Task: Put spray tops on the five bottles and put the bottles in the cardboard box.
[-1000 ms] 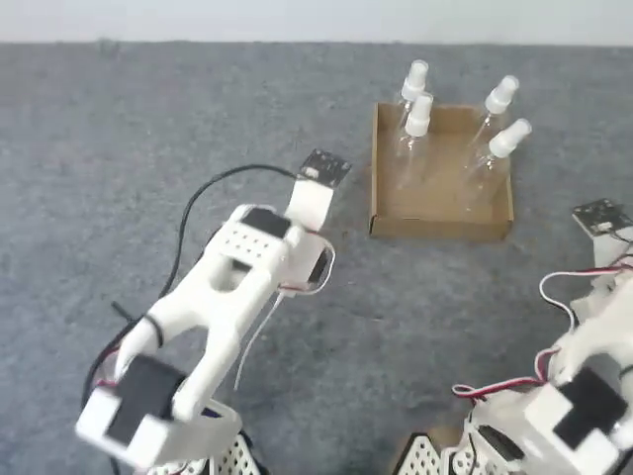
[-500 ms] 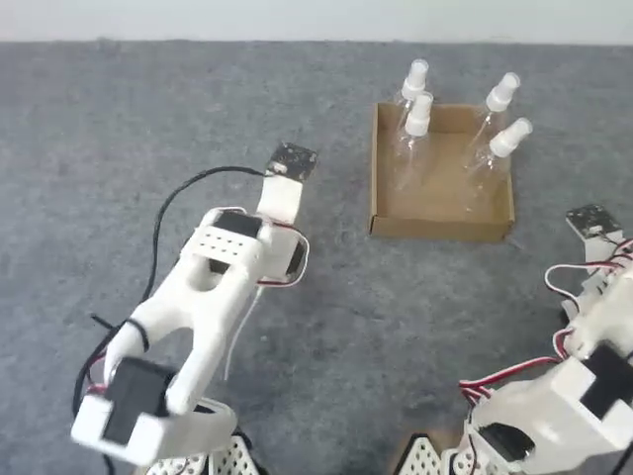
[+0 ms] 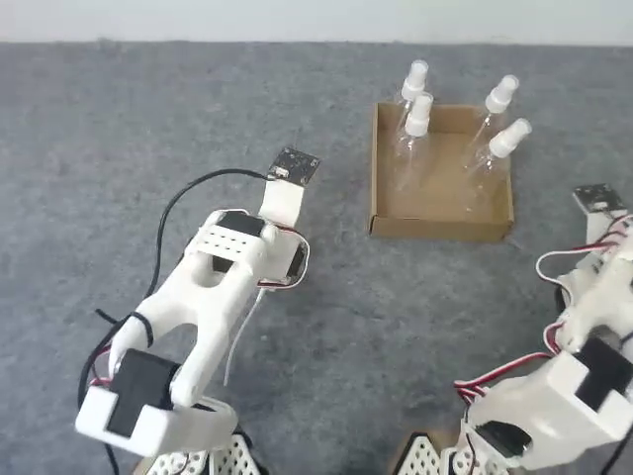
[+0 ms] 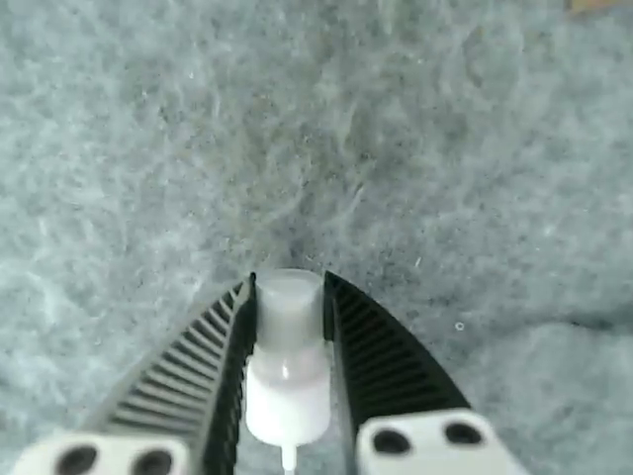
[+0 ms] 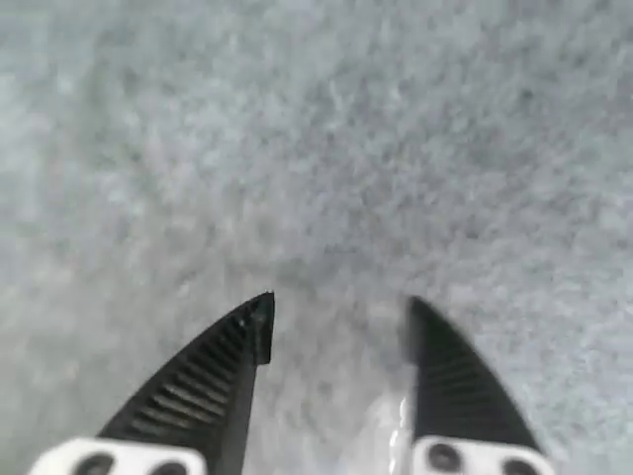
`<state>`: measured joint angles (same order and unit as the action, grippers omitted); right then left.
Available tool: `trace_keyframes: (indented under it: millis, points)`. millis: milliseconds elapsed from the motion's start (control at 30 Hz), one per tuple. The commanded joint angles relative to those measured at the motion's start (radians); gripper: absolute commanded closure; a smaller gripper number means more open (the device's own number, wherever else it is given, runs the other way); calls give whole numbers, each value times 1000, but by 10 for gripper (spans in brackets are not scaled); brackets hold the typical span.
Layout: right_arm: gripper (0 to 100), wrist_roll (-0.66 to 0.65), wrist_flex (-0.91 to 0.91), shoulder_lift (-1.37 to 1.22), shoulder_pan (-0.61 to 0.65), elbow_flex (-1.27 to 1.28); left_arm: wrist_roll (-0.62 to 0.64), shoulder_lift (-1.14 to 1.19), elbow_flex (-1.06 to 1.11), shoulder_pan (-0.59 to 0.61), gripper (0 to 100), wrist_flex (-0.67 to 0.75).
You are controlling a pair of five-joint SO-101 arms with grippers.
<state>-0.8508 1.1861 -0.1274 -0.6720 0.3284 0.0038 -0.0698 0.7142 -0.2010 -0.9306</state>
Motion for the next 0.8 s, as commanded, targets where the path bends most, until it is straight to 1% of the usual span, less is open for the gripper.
trace_keyframes:
  millis: [0,67,200,333,533,667,767]
  points:
    - [749,-129,243,27,-19,-173,-12,-31,-30,3,987,23]
    - [745,-190,317,70,-59,-213,-12,-31,-30,3,987,23]
    - [743,-301,383,197,-162,-218,-14,-32,-31,3,987,23]
    - [742,-448,348,275,-297,-173,-14,-37,-27,0,987,23]
    - [742,-470,219,277,-403,-106,-14,-37,-25,-3,987,23]
    - [742,-514,130,277,-415,-17,-12,-37,-25,-3,987,23]
    - [742,-517,61,275,-415,71,-12,-35,-25,-3,987,21]
